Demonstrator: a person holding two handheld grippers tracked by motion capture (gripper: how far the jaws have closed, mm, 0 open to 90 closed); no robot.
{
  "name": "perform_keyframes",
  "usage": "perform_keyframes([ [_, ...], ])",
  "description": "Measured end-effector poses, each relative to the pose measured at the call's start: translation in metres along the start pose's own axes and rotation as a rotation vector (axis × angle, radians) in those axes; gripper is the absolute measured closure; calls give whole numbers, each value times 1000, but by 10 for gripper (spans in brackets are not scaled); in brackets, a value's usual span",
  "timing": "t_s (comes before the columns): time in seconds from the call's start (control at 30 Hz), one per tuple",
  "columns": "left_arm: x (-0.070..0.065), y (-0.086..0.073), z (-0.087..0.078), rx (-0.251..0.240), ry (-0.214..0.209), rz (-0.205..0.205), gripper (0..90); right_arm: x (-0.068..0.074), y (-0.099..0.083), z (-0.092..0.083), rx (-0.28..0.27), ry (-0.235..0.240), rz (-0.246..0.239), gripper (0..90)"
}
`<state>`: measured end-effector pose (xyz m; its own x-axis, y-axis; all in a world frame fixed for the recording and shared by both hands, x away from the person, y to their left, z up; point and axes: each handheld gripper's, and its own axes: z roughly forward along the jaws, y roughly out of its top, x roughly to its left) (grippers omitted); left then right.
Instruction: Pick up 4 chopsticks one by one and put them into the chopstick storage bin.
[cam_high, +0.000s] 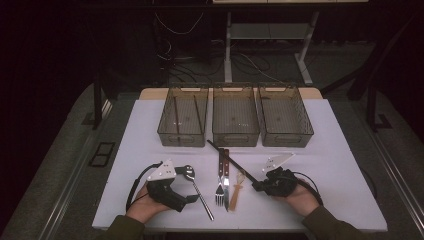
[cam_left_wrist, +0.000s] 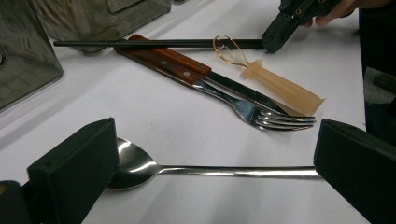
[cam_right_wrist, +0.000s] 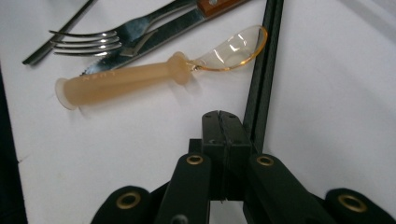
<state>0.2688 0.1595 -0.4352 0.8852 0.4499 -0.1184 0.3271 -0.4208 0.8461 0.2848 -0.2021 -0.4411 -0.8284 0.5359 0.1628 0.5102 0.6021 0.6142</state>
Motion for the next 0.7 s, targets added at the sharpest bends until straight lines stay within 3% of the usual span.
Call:
perform_keyframes([
  [0.7, 0, 0, 1, -1, -1, -2, 0, -3, 0, -3, 27, -78, -27, 899],
])
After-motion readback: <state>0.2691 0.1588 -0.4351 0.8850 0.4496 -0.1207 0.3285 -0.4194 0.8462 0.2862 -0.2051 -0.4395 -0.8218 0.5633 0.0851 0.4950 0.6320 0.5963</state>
